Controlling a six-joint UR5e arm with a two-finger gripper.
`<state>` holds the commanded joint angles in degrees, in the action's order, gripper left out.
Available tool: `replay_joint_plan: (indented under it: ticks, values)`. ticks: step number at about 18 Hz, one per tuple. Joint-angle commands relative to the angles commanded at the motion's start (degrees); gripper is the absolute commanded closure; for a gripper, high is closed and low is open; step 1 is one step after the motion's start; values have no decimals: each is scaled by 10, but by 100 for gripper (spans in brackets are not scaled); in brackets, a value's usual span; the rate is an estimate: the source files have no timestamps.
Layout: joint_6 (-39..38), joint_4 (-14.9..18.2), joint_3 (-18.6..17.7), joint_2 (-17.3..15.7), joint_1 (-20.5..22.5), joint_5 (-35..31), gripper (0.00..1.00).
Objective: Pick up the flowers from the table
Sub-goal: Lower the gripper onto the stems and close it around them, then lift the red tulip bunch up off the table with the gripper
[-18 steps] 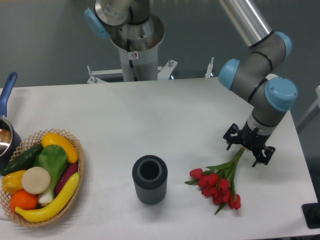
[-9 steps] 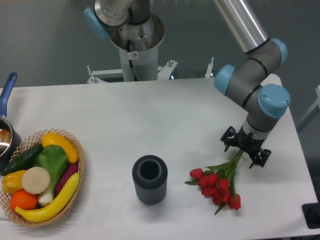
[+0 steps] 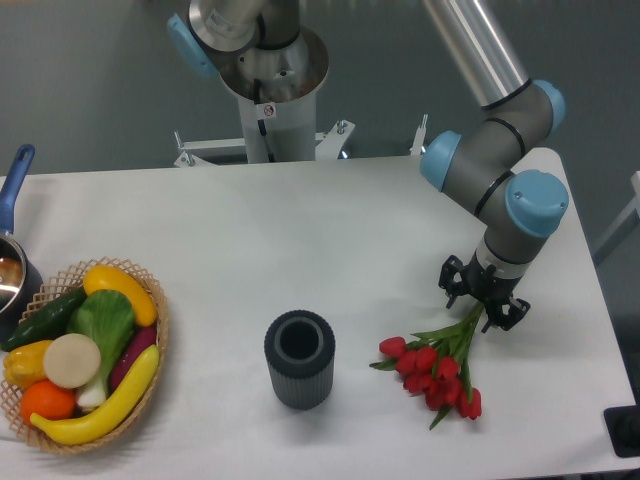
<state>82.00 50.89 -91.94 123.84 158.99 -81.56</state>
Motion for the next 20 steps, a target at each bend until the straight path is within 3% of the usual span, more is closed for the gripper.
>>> replay_joint_plan:
  ticks: [8, 15, 20]
  values:
    - [-3, 1, 6, -6, 6, 0, 82]
    - [-3, 1, 5, -15, 10, 3, 89]
    - [-3, 1, 5, -56, 26, 35, 89]
